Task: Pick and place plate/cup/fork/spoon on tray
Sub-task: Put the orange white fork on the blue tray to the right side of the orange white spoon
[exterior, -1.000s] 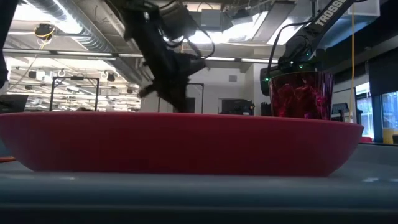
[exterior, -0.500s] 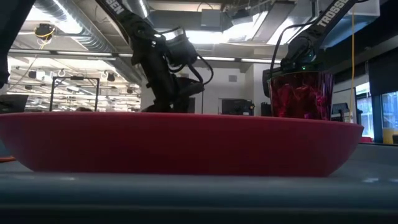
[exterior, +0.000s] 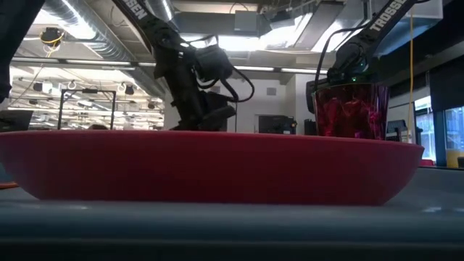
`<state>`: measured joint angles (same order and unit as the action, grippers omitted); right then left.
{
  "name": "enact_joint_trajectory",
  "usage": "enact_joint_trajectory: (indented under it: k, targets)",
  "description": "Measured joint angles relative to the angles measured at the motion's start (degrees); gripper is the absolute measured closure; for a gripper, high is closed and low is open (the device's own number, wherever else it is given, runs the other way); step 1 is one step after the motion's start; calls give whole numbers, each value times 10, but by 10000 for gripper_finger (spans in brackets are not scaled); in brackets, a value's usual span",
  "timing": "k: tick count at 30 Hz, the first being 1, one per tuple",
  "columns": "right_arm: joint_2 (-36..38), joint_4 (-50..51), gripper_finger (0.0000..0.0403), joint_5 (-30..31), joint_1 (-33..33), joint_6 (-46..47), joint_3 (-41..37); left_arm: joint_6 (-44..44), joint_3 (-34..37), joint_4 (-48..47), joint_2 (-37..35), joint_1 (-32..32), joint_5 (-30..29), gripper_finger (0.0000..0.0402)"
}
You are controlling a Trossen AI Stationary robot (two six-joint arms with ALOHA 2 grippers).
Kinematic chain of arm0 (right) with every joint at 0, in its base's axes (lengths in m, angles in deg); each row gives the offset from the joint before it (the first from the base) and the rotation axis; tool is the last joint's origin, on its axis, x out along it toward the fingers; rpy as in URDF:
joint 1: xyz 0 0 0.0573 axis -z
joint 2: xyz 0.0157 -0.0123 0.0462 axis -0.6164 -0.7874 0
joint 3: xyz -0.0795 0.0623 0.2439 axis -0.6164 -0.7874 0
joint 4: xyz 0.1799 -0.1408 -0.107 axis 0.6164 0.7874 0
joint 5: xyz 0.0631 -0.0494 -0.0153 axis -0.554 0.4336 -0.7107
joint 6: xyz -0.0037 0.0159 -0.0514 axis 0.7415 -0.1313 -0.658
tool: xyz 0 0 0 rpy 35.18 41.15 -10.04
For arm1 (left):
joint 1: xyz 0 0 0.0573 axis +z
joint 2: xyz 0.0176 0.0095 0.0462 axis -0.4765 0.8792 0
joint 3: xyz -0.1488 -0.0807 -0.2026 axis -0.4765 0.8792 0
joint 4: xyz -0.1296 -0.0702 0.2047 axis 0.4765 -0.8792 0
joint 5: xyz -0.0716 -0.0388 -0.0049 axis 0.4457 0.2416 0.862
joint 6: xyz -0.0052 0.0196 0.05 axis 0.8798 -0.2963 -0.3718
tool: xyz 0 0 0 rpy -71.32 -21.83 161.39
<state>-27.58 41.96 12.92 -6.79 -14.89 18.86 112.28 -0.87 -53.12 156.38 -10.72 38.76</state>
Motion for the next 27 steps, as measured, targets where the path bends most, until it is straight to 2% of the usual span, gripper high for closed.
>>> enact_joint_trajectory:
  k: [14,17,22,27]
  targets:
    - [-1,-1,370,0,0,0,0,4,-3,-7,43,-16,-25,320]
    - [-1,-2,370,0,0,0,0,35,-2,-10,44,-20,-30,336]
    - [-1,-2,370,1,0,0,-1,56,-2,-15,45,-31,-55,386]
    - [-1,-2,370,1,0,0,-1,58,-1,-15,45,-39,-70,394]
